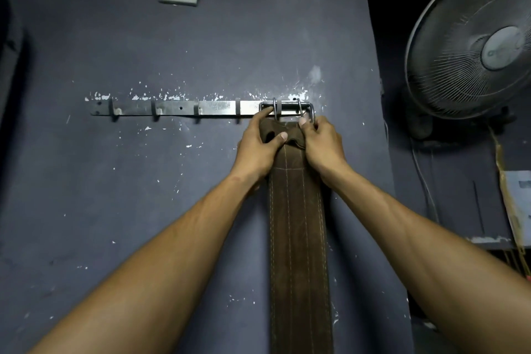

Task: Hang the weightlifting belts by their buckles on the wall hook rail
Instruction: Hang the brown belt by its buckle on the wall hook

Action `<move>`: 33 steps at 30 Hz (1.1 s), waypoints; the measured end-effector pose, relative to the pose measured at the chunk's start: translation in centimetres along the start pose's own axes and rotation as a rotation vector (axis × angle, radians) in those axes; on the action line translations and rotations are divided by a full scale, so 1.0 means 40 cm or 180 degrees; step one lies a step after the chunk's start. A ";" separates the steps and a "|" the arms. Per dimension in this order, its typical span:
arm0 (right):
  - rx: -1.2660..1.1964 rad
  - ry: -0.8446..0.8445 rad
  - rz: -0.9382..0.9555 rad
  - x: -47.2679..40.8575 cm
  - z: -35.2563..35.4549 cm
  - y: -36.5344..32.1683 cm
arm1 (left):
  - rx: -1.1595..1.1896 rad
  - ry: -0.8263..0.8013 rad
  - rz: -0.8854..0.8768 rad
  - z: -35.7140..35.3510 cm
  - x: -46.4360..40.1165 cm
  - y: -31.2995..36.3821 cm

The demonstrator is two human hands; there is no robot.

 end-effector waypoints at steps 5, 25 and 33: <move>-0.0208 -0.0115 -0.0020 0.042 -0.002 0.016 | 0.0492 0.0497 -0.0036 0.032 0.057 -0.026; -0.1293 -0.1279 -0.0515 0.345 -0.042 0.130 | 0.0835 -0.0172 0.1278 0.069 0.349 -0.110; -0.1084 -0.1123 -0.0827 0.510 -0.027 0.164 | 0.0978 -0.0332 0.1676 0.080 0.555 -0.117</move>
Point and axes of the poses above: each hand's wrist, its own x-axis away from the middle knuckle, its own z-axis out of the back of the hand, y = z × x, the point moved 7 cm from there along -x, towards the middle knuckle, and after that the axes turned 11 degrees about x, right-handed, at the moved point
